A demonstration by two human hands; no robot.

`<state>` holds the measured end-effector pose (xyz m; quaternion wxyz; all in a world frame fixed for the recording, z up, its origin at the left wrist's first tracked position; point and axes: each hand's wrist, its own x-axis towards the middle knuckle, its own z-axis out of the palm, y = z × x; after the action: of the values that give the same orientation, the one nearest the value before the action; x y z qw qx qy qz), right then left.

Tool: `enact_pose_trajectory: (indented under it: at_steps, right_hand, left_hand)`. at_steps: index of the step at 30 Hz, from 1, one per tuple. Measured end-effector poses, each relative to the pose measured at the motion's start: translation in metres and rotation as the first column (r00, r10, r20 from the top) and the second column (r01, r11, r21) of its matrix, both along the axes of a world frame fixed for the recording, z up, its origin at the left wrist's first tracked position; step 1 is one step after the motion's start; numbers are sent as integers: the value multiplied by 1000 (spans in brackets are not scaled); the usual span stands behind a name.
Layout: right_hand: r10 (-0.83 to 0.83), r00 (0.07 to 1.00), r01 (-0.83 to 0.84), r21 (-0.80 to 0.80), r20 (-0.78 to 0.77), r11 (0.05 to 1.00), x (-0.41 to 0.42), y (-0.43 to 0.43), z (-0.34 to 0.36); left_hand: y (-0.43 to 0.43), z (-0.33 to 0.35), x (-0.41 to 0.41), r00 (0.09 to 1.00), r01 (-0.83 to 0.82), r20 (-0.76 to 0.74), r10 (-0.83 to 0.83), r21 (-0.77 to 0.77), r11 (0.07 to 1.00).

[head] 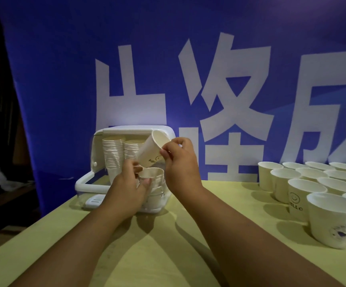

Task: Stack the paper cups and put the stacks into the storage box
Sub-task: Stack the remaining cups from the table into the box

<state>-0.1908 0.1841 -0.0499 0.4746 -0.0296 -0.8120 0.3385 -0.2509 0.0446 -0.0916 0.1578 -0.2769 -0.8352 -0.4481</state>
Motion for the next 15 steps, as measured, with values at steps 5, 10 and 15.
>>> enact_pose_trajectory:
  at_steps: [5,10,15]
  right_hand:
    - [-71,991,46,204,117,978,2,-1,3]
    - [-88,982,33,302,169,953,2,0,3]
    - [-120,955,26,327,269,944,-2,0,-3]
  left_hand:
    - [-3,-4,-3,1000,12,-19,-11,50,999]
    - [-2,-4,-3,996,27,-84,-27,2,1000]
    - [-3,-3,1,993,19,-115,-21,-20,1000]
